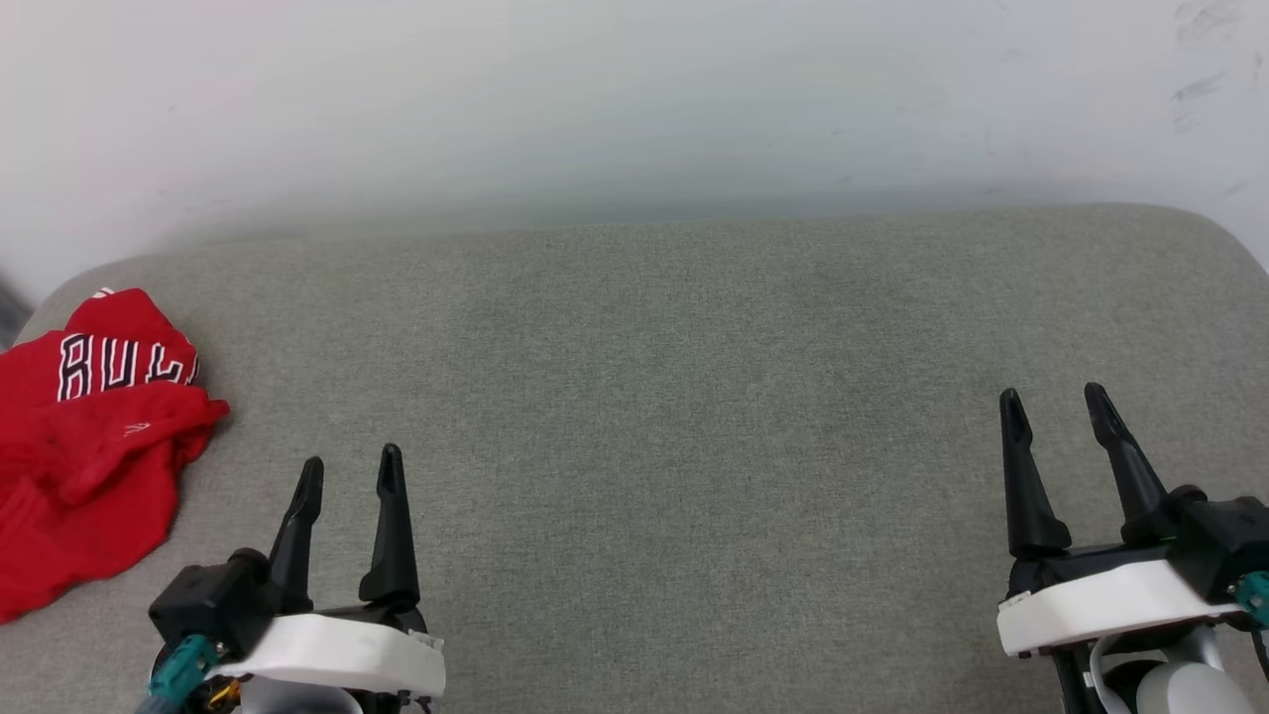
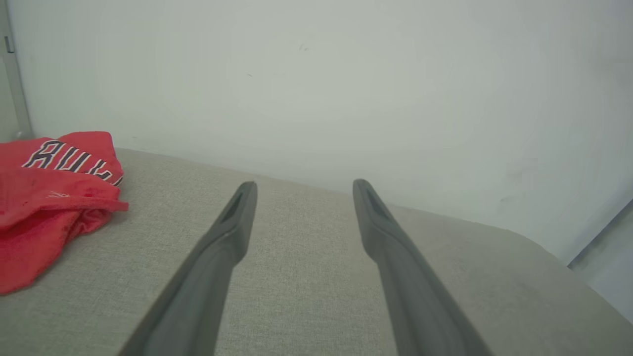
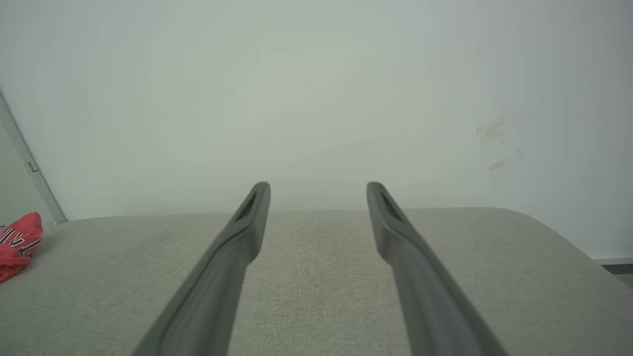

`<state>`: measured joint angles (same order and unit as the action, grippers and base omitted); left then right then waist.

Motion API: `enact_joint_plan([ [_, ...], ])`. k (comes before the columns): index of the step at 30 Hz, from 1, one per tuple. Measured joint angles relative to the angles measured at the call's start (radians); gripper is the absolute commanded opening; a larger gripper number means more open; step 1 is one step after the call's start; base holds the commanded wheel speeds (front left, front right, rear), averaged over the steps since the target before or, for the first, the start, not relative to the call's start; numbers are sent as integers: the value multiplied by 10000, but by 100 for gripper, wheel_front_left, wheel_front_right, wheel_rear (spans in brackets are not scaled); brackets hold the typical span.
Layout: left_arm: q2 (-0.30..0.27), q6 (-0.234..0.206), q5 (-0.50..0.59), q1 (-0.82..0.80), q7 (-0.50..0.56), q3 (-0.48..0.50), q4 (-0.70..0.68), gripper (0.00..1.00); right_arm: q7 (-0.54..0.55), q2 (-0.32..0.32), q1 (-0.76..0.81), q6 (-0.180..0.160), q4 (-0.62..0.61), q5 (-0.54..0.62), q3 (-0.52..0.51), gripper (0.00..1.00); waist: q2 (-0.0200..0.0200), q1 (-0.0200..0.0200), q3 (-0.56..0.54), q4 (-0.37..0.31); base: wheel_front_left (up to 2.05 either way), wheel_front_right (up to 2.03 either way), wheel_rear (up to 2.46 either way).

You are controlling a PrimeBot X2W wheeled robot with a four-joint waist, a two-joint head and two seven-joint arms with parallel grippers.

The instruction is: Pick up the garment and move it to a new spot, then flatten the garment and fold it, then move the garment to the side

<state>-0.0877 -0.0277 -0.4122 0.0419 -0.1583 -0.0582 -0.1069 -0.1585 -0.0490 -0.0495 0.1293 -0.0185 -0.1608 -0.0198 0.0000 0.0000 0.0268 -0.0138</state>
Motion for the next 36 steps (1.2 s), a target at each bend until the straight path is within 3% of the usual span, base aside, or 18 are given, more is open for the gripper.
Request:
enact_joint_plan([
  [12, -909, -1214, 1381, 20, -293, -1509, 90, 100, -272, 0, 20, 0, -84, 1003, 324, 100, 0, 0, 18, -20, 0, 0, 0],
  [19, -802, -1392, 1231, 65, -435, -1425, -42, 100, -437, 0, 107, 15, -102, 938, 355, 100, 0, 0, 55, -30, 0, 0, 0],
  [22, -568, -1106, 1172, 211, -491, -1039, -71, 100, -500, -2, 140, 15, -33, 619, 276, 100, 0, 0, 60, -28, 0, 0, 0],
  [30, -52, 280, 1770, 505, -663, -272, 268, 100, -640, -4, 281, 13, 328, 104, 196, 100, 0, 0, 36, -13, 0, 0, 0],
  [36, 150, 545, 2477, 527, -773, -67, 286, 100, -784, -4, 296, 15, 508, 81, 213, 100, 0, 0, 17, -22, 0, 0, 0],
])
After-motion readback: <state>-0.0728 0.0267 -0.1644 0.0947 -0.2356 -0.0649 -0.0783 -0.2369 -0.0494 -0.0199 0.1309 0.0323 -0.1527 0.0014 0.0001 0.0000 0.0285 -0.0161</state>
